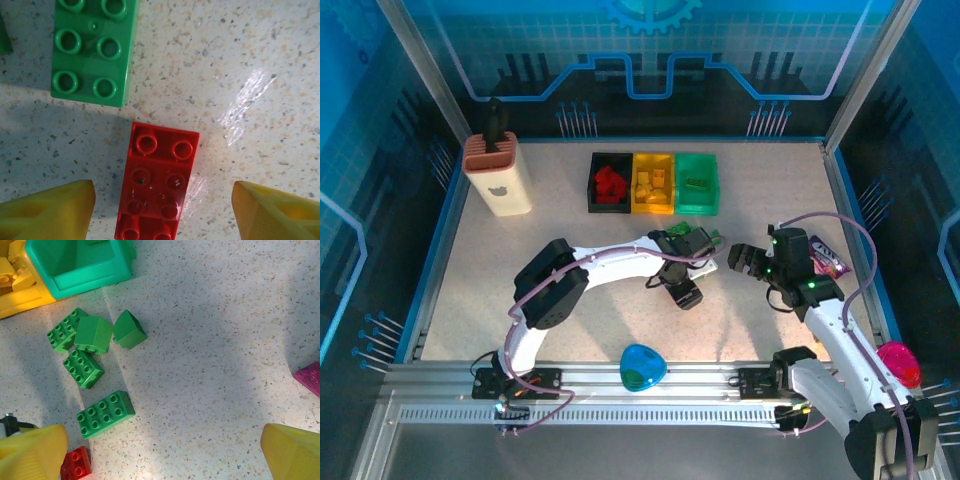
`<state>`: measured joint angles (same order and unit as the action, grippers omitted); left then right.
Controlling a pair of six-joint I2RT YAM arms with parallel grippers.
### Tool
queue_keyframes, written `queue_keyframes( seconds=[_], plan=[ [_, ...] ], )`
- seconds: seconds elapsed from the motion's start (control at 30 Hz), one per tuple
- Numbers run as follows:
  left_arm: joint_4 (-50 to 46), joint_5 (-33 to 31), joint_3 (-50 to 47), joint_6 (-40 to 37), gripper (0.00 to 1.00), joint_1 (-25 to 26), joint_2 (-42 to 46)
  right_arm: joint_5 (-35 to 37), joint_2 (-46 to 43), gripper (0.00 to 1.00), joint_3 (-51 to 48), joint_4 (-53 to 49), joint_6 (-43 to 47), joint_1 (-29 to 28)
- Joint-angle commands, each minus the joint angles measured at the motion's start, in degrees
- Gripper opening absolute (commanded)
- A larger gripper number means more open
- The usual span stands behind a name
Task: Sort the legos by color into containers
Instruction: Pick up the lego from the center of the table.
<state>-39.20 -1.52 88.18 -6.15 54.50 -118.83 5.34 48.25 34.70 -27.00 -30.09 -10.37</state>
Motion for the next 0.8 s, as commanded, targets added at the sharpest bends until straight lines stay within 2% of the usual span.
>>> queue_keyframes(
  seconds=[0.0,0.33,0.5,0.77],
  plan=[
    [-2.03,-1.73,1.95,-1.23,0.66,0.43,-1.98,-1.17,-0.66,1.00,-0.42,0.04,-0.79,1.07],
    [-0.89,-1.88,0.18,-0.98,0.29,0.13,-1.53,-1.67,-1.40,0.99,-1.91,0.56,-0.88,1.45],
    [1.26,1.35,-2.57,1.60,0.27,-3.68,2.22,-1.39,-2.10,0.98,-1.91,0.40,-0.70,1.78],
    [6.29,5.17,-8.06,8.78,0.27,-18.05,13.41,-3.01,-1.56,0.98,-3.13,1.53,-0.79,2.48]
  ],
)
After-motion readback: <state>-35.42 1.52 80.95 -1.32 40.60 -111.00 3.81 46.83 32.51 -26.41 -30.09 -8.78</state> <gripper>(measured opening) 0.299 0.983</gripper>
